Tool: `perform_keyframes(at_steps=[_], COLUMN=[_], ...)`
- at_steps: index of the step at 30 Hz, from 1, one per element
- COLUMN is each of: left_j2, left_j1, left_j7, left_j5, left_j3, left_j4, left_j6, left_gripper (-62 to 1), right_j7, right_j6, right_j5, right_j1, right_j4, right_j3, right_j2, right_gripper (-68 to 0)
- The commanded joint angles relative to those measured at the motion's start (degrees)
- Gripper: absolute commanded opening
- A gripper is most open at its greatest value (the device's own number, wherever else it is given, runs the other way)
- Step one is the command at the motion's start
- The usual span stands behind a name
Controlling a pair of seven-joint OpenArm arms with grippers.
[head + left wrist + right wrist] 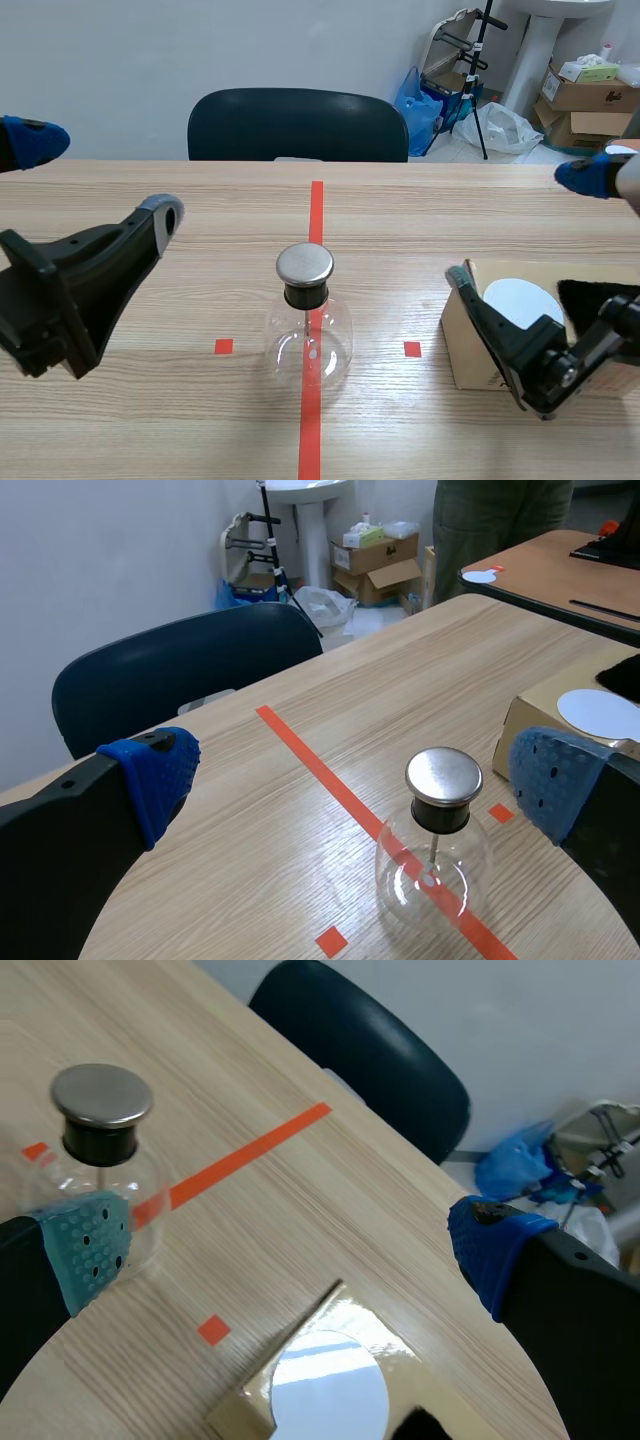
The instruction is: Do the electroscope experiment
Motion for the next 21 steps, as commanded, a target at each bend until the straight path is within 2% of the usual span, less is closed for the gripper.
perform_keyframes(at_steps=[1, 3, 6, 9, 21], left_j2=[0.1, 0.1, 0.1, 0.1, 0.1], left_j1=[-0.2, -0.2, -0.2, -0.2, -0.2], left_j7=[0.1, 1.0, 0.9, 0.9, 0.5], left_j5=[-0.4, -0.2, 1.9, 3.8, 3.9], left_j3=[0.2, 0.2, 0.2, 0.2, 0.2], left_j4=[0.4, 0.4, 0.4, 0.4, 0.4], left_j6=[0.1, 0.1, 0.1, 0.1, 0.1], left_gripper=[1.4, 1.4, 1.4, 1.4, 1.4], right_j7=[0.5, 0.5, 0.5, 0.5, 0.5], right_j6=[0.6, 1.3, 2.3, 4.9, 4.9], right_j5=[1.2, 2.3, 3.3, 3.6, 3.7], right_j1=[-0.3, -0.3, -0.4, -0.5, -0.5], right_j4=[1.0, 1.0, 1.0, 1.0, 1.0], right_j3=[0.5, 0.5, 0.8, 1.7, 1.8], right_j2=[0.0, 0.0, 0.0, 0.0, 0.0], right_gripper=[0.4, 0.4, 0.4, 0.4, 0.4])
